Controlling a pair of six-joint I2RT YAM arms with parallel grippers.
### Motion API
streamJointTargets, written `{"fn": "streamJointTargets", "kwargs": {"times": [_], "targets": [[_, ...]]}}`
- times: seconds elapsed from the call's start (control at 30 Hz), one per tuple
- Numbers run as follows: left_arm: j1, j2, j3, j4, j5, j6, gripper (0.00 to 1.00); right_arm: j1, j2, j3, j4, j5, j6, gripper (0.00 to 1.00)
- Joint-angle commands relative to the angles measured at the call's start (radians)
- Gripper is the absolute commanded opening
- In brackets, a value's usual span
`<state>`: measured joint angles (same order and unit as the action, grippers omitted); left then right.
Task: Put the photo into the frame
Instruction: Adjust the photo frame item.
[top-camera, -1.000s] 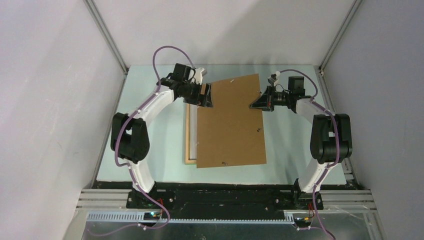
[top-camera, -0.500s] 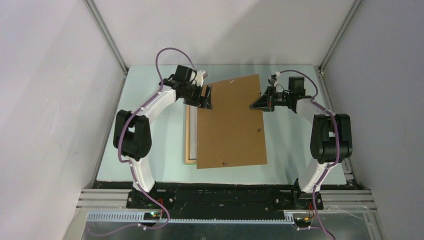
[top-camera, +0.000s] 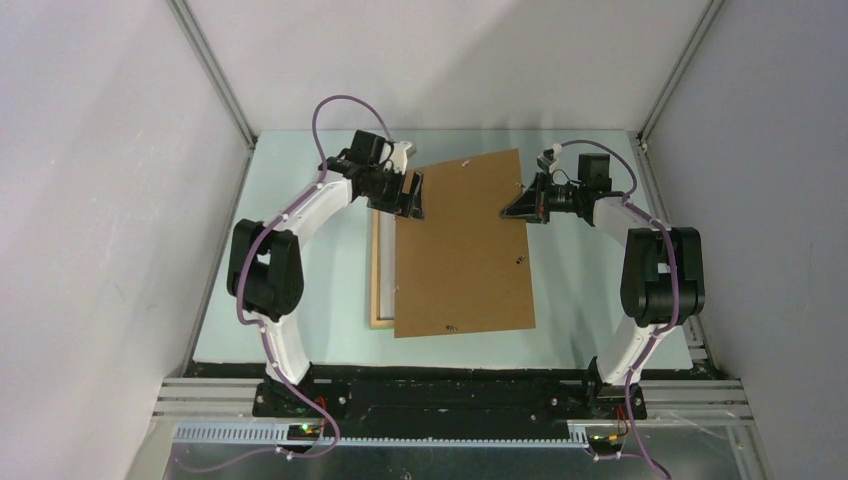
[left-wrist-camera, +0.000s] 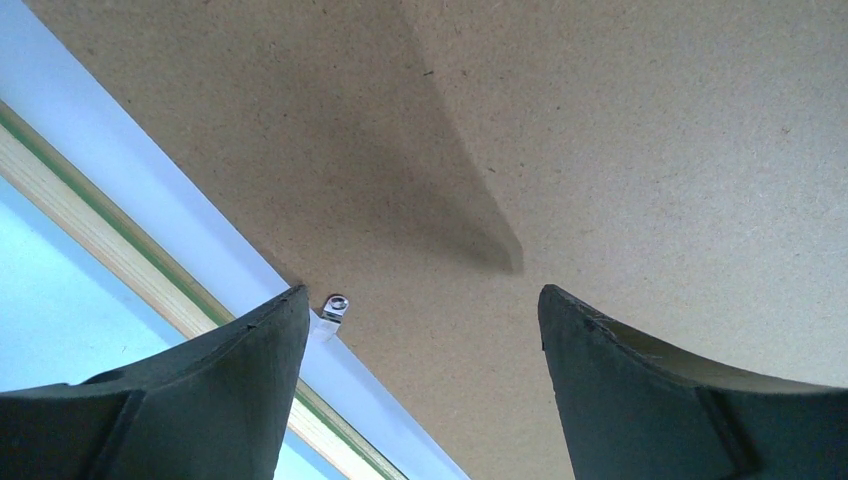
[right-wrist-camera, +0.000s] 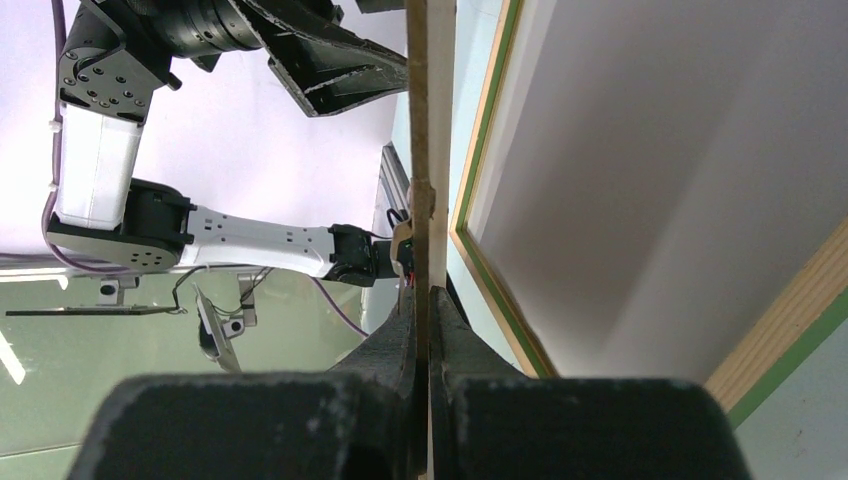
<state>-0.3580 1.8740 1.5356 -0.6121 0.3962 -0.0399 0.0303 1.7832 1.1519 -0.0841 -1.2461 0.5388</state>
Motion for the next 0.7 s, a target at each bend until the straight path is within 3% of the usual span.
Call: {"fn": "streamJointTargets", "kwargs": {"times": [0.0,0.67], "targets": [[-0.006,-0.006,0.023,0.011,0.026,0.020,0.89,-0.005,-0.010,0.019,0.037,-0.088,0.024,0.00],[-0.017,-0.082,-0.077,0.011,0.052,0.016,0.86,-0.020,-0.019,0.019,0.063,-0.080,0.041,0.00]]}}
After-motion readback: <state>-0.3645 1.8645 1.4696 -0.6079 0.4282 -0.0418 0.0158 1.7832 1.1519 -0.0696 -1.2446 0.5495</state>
